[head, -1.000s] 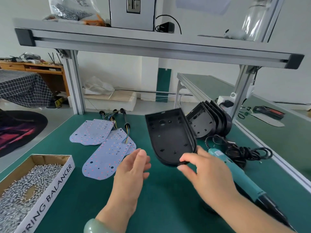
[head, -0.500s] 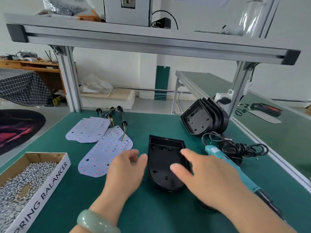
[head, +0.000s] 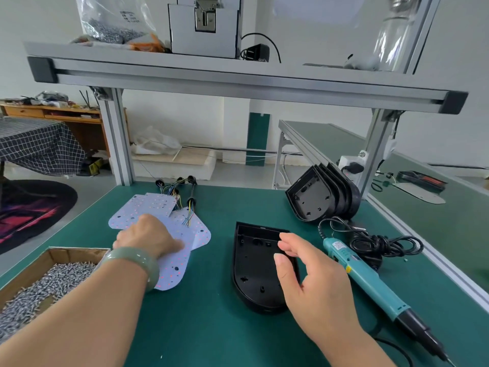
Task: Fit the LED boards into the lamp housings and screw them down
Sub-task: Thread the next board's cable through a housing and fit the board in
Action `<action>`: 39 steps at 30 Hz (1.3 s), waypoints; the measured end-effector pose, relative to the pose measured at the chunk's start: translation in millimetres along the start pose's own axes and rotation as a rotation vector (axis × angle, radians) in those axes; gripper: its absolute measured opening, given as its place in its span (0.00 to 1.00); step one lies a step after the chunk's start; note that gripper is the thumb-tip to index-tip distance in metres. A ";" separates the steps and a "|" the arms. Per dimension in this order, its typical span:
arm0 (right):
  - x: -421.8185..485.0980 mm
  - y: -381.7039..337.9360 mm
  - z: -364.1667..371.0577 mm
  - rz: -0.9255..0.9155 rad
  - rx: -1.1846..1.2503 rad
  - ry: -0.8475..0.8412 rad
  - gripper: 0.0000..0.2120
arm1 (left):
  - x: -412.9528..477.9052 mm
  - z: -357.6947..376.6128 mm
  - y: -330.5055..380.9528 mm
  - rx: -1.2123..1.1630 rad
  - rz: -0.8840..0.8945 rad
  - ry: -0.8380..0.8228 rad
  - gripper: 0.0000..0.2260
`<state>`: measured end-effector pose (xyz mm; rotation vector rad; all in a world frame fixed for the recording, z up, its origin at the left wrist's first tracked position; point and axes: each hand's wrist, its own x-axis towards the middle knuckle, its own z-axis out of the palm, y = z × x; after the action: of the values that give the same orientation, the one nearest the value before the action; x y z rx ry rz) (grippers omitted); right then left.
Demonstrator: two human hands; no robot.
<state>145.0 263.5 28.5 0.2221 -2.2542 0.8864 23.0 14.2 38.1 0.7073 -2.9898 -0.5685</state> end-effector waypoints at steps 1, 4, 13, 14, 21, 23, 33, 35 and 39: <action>-1.3 -0.7 1.5 0.004 0.049 -0.021 0.16 | -1.8 -4.9 1.2 -0.137 0.045 0.027 0.24; 0.9 -6.7 7.3 0.069 0.202 -0.150 0.19 | -22.6 -18.0 8.2 -0.503 0.173 0.144 0.10; 62.4 -48.8 0.4 0.143 0.673 -0.443 0.19 | -129.2 -18.9 15.4 -1.070 0.636 0.151 0.23; 64.0 -50.1 -10.6 0.045 0.570 -0.462 0.18 | -127.9 -21.7 13.0 -1.170 0.643 0.118 0.22; 73.7 -52.3 -73.6 -0.377 0.211 -0.656 0.16 | -68.1 -50.2 23.7 -0.633 0.719 0.313 0.34; 76.7 -55.0 -83.3 -0.473 0.216 -0.561 0.16 | -58.9 -53.4 37.1 -0.559 0.861 0.226 0.25; 106.9 -29.4 -101.3 -0.115 1.006 0.000 0.21 | -13.9 28.6 -10.6 -0.085 0.395 0.066 0.08; 104.0 -20.9 -96.5 -0.001 1.074 -0.047 0.19 | -7.7 30.1 -11.4 -0.261 0.306 0.180 0.04; 94.2 -6.9 -87.9 0.241 1.193 -0.098 0.16 | -3.7 8.5 -5.7 -0.560 0.138 0.206 0.14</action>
<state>125.4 324.1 140.8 0.5203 -1.5633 2.2943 27.9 14.0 28.3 0.4712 -2.4773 -1.1696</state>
